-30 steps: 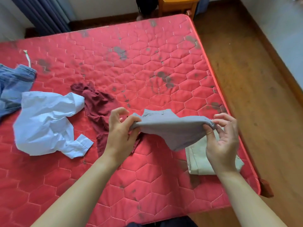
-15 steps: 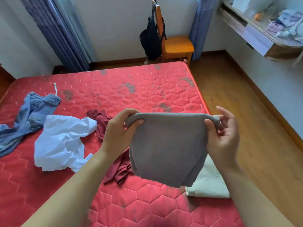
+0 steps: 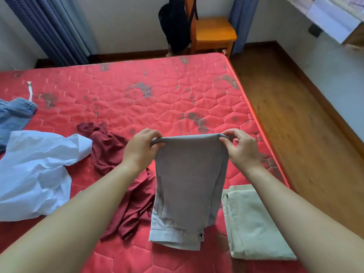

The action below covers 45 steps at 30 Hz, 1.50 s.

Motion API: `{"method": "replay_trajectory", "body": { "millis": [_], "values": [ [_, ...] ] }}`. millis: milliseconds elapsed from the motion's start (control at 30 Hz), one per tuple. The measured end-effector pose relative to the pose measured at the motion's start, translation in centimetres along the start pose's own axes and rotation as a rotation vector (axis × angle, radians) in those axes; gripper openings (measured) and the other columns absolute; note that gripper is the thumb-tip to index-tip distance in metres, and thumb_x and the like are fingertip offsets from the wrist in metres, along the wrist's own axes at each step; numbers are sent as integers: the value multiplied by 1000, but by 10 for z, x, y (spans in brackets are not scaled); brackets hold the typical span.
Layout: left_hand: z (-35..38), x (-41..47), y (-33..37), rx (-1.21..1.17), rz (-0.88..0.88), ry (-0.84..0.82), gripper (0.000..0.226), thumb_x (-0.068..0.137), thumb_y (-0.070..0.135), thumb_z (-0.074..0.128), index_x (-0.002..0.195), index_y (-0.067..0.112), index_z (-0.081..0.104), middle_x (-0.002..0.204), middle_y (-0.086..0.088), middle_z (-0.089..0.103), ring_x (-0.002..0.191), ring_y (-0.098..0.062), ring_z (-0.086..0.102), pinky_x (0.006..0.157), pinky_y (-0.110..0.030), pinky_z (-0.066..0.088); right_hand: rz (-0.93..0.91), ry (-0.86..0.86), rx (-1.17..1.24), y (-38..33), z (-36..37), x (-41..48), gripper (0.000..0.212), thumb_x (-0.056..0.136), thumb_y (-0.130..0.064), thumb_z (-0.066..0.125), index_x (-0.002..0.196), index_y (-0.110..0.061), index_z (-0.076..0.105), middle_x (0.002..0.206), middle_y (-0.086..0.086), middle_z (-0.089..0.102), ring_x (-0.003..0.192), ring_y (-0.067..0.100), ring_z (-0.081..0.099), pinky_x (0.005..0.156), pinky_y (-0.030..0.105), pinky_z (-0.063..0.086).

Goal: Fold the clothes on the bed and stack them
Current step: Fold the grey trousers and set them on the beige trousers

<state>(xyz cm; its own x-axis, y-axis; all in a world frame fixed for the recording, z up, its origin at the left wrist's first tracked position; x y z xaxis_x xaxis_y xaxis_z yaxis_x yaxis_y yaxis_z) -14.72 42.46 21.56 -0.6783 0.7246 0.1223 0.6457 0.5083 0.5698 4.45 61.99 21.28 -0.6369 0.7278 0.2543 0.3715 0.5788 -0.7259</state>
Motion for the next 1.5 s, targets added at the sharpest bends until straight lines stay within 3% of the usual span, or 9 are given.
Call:
{"method": "replay_trajectory", "body": {
  "millis": [200,333,533,667,767,833,1067,1300,1500],
  "values": [
    [89,-37,-69,40,51,-59,16,69,6,74,81,13,67,84,1,61,75,-20,52,65,-31,41,-73,-65,-79,74,61,-57,17,74,-2,74,85,-10,66,82,0,66,75,18,59,72,24,43],
    [147,-129,-106,53,102,-294,24,61,4,80,74,19,67,81,5,64,76,-16,54,62,-31,48,4,-360,-140,129,89,-170,29,66,8,76,83,-11,63,91,-2,65,84,18,63,76,24,45],
    [186,-214,-146,11,-53,-525,28,70,9,73,86,29,61,96,15,55,89,-10,55,70,-25,47,175,-695,-173,163,116,-247,27,70,-22,80,90,-19,63,105,-10,57,98,10,58,78,20,45],
    [190,-192,-160,-124,-234,-320,35,74,7,71,104,20,60,103,9,51,99,-9,52,88,-13,36,313,-407,-134,171,128,-208,50,71,-23,80,115,-13,57,123,4,47,117,17,47,101,20,32],
    [202,-156,-161,-242,-444,-148,42,80,14,68,119,19,53,108,9,44,102,-18,53,91,-30,45,515,-193,-68,173,149,-175,74,77,-29,74,139,-15,35,138,9,31,127,26,38,109,36,29],
    [219,-138,-155,-333,-543,-158,51,84,22,65,131,21,44,117,6,44,111,-19,50,98,-33,41,576,-134,-49,173,167,-165,80,81,-32,68,145,-18,22,144,9,24,133,21,27,109,30,21],
    [264,-147,-131,-184,-649,-82,69,88,41,53,145,38,14,133,-8,43,115,-29,49,91,-39,41,626,-149,-104,180,195,-205,72,90,-35,55,148,-27,12,147,13,27,134,24,27,103,28,23],
    [237,-150,-122,-242,-484,15,60,86,44,57,137,43,26,139,12,46,119,-15,51,87,-20,35,561,-47,-152,158,164,-203,63,88,-33,58,143,-19,30,141,6,42,126,21,39,96,33,35],
    [220,-179,-143,-77,-533,-45,63,84,37,62,138,35,28,136,3,50,113,-25,55,77,-29,40,634,-194,-195,140,174,-238,66,89,-33,56,145,-20,23,137,8,41,117,26,45,86,40,42]
  ]
}}
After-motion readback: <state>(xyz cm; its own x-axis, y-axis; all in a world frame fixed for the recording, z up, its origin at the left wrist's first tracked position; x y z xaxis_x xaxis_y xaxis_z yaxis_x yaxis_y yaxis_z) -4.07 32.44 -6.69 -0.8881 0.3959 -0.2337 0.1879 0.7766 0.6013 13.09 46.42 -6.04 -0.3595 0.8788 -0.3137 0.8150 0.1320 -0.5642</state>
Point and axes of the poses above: each hand's wrist, its own x-axis towards the middle knuckle, its own z-axis out of the palm, y = z × x, the point moved 3 cm from there along x, towards the middle knuckle
